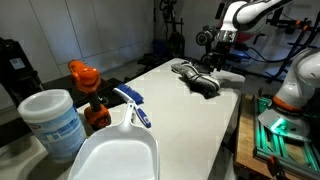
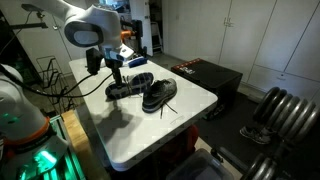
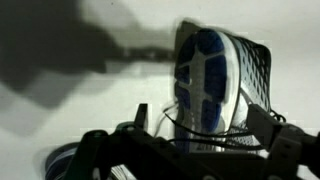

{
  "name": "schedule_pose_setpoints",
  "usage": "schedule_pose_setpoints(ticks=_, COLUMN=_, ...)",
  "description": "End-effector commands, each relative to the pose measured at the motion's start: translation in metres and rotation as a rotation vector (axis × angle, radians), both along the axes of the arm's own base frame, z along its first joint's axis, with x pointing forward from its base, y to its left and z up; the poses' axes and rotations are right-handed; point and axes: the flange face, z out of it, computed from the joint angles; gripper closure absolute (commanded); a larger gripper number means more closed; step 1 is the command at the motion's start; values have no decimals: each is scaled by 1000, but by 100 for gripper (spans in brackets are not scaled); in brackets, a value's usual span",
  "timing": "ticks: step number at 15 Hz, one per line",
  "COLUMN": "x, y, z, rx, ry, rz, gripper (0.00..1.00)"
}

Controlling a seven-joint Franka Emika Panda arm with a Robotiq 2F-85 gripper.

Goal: Flip the left shoe anticlockwise to make it face upside down

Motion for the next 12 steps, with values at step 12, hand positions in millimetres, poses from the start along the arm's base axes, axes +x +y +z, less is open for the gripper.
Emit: schedule_pose_setpoints(ticks=12, x=2, y=-20, z=-71, rx=233, ry=14, rz=31, gripper=0)
